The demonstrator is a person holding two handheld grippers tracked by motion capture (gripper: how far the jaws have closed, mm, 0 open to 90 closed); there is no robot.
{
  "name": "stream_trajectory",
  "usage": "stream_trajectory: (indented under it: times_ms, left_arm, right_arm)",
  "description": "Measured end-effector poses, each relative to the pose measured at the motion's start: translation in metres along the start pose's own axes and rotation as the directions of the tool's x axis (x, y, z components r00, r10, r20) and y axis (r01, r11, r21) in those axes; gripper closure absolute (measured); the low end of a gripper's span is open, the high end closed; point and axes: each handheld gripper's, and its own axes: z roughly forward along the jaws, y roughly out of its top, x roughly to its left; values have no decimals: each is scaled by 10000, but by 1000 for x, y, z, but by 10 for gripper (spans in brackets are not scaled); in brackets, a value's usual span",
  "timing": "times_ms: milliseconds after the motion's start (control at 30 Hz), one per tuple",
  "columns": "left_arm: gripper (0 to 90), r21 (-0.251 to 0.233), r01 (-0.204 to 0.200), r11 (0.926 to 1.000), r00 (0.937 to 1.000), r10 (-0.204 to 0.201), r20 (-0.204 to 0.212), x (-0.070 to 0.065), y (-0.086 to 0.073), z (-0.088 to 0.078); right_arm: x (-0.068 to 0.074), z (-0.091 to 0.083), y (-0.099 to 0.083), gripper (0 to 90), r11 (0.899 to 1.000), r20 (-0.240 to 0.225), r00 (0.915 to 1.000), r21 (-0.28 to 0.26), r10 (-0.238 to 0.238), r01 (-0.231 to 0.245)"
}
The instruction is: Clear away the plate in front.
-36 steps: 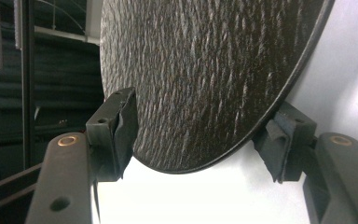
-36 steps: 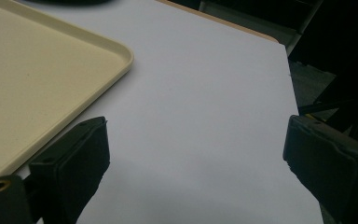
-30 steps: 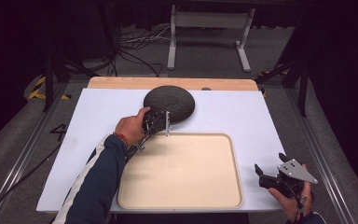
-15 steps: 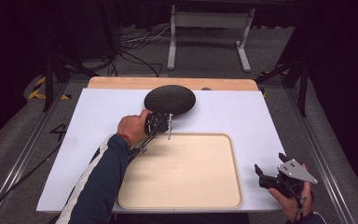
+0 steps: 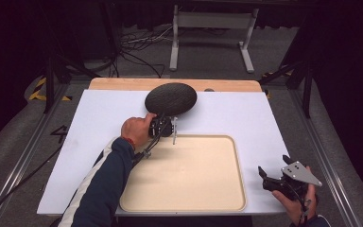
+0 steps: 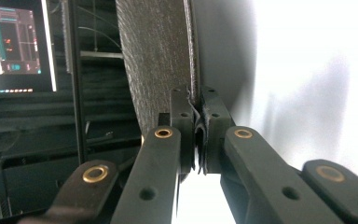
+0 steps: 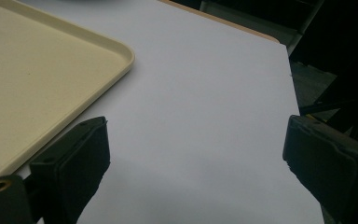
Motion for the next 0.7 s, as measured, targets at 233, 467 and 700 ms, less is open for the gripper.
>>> stream_trajectory:
  times_ms: [233, 467, 700]
  left_arm:
    - [868, -100, 137, 9999, 9998, -138, -144, 7, -5, -11]
    - [867, -264, 386, 9989, 9976, -400, -563, 19, -16, -35]
    - [866, -587, 591, 9965, 9947, -637, -811, 23, -29, -61]
  right_arm:
    - [1, 0, 1, 73, 10000, -13, 10000, 3, -78, 78]
    - [1, 0, 1, 73, 10000, 11, 10000, 6, -54, 54]
    - [2, 0, 2, 74, 10000, 29, 10000, -25, -63, 63]
